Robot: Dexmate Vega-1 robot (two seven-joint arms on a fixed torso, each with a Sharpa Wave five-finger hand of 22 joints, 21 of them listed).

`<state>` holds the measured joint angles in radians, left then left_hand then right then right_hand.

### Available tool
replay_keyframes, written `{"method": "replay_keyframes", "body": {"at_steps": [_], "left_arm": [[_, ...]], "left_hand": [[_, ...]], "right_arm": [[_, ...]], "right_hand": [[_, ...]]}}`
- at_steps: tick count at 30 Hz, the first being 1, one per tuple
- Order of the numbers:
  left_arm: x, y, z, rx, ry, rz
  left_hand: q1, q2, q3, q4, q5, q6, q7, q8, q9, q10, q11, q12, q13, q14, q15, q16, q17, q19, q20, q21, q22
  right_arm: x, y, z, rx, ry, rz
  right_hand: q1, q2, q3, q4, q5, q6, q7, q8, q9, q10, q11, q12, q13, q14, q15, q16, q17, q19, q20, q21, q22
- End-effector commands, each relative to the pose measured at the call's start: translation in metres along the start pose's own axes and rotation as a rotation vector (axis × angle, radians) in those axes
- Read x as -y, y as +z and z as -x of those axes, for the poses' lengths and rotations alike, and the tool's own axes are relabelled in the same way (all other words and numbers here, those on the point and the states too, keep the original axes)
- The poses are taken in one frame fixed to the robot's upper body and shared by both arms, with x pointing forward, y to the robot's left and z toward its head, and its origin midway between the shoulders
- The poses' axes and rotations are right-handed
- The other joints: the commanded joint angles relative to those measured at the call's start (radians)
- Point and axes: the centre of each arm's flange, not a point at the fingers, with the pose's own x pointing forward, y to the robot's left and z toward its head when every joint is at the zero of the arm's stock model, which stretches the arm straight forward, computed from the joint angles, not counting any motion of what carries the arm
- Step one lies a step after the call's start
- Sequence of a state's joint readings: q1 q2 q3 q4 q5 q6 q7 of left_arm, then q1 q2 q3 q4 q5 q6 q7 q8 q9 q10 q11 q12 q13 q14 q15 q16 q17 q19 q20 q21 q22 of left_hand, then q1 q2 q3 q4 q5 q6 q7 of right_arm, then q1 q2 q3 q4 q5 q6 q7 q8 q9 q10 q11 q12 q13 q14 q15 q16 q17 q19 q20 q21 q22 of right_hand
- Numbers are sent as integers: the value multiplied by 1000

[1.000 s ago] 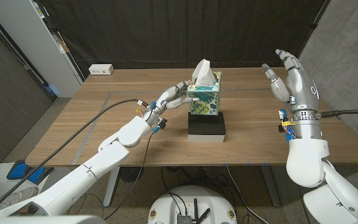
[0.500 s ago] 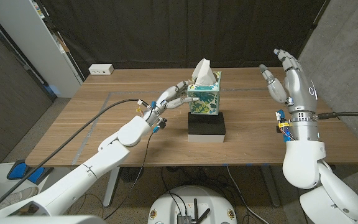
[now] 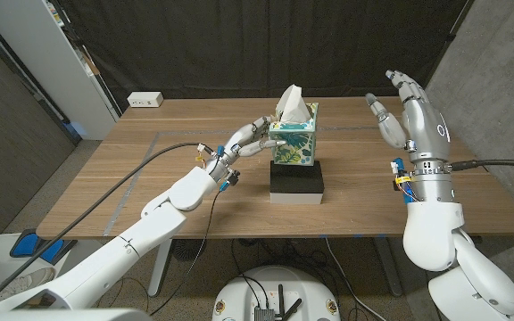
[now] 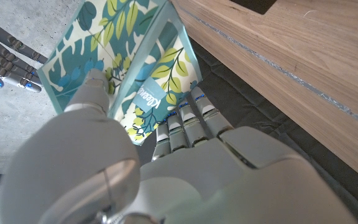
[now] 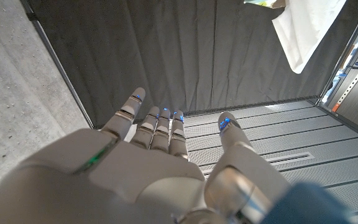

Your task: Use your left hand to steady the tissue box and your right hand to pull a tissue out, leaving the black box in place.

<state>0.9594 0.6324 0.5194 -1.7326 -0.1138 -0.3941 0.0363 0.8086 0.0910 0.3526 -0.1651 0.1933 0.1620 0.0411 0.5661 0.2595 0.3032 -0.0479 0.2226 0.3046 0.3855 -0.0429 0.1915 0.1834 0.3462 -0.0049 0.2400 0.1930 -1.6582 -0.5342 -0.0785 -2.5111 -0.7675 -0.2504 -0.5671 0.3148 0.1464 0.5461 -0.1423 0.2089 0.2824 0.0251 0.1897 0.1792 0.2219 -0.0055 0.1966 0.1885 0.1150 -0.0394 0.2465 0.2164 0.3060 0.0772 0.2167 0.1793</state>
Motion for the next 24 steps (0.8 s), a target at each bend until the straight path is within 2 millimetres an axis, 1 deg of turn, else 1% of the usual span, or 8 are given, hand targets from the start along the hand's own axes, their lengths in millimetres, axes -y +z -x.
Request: {"method": "replay_keyframes", "body": {"at_steps": [1,5,12,15,16,19,20,24], "left_arm": [[2,0,2,1,-1,3],[2,-1,2,3,-2,2],[1,-1,3,2,-1,3],[2,-1,4,-2,-4,2],[2,-1,5,-2,-4,2],[3,-1,6,-2,-4,7],[3,-1,7,-2,-5,9],[6,-2,8,-6,-10,17]], "left_hand": [[1,7,9,1,6,-4,0,4,4,-3,6,-3,5,-6,-39,1,2,0,0,0,3],[0,6,9,0,6,-4,-1,4,4,-3,2,-3,6,-7,-40,1,2,-1,-1,0,3],[-2,7,11,1,6,-7,0,4,3,-3,5,-3,6,-8,-41,1,3,-2,-1,-1,3],[-3,6,12,1,6,-7,1,4,3,-7,3,-5,6,-10,-41,0,2,-2,-2,-1,3],[-3,6,12,1,6,-7,1,4,3,-6,-1,-4,7,-11,-41,0,2,-3,-2,-1,3],[-4,6,13,1,6,-9,0,4,3,-9,2,-5,7,-12,-42,0,2,-4,-2,-1,3],[-5,6,13,1,6,-9,1,4,3,-10,7,-6,7,-13,-42,0,3,-4,-1,-2,3],[-6,5,14,1,5,-9,0,4,3,-10,8,-6,7,-16,-41,-1,2,-5,-1,-2,3]], "right_arm": [[-3,7,-1,24,21,-11],[-5,11,-3,36,26,-9],[-6,15,-3,35,25,-15],[-6,17,-3,38,36,-27],[-7,17,-4,38,45,-33],[-8,19,-5,45,63,-43],[-9,21,-5,45,70,-44],[-11,25,-6,44,83,-42]], "right_hand": [[-6,-6,-2,-1,8,2,-1,6,4,7,2,4,6,2,4,2,6,6,4,3,3],[-7,-7,-3,-1,8,3,-1,6,4,8,0,4,6,2,3,2,6,5,4,3,3],[-9,-8,-6,-1,8,4,0,6,4,10,0,5,6,2,2,3,8,5,4,2,4],[-11,-8,-8,0,8,4,-1,6,4,10,-1,5,6,1,2,3,9,5,3,2,4],[-11,-8,-8,0,8,4,0,6,4,9,-1,4,6,1,2,3,9,5,3,2,4],[-12,-8,-10,0,8,4,-2,6,4,9,-1,4,7,0,1,3,10,4,3,1,4],[-13,-9,-10,0,8,3,-2,5,4,9,-2,4,7,-1,1,3,10,4,4,1,4],[-14,-9,-12,1,8,4,-1,5,4,9,-2,4,7,-3,1,2,11,2,4,0,4]]}}
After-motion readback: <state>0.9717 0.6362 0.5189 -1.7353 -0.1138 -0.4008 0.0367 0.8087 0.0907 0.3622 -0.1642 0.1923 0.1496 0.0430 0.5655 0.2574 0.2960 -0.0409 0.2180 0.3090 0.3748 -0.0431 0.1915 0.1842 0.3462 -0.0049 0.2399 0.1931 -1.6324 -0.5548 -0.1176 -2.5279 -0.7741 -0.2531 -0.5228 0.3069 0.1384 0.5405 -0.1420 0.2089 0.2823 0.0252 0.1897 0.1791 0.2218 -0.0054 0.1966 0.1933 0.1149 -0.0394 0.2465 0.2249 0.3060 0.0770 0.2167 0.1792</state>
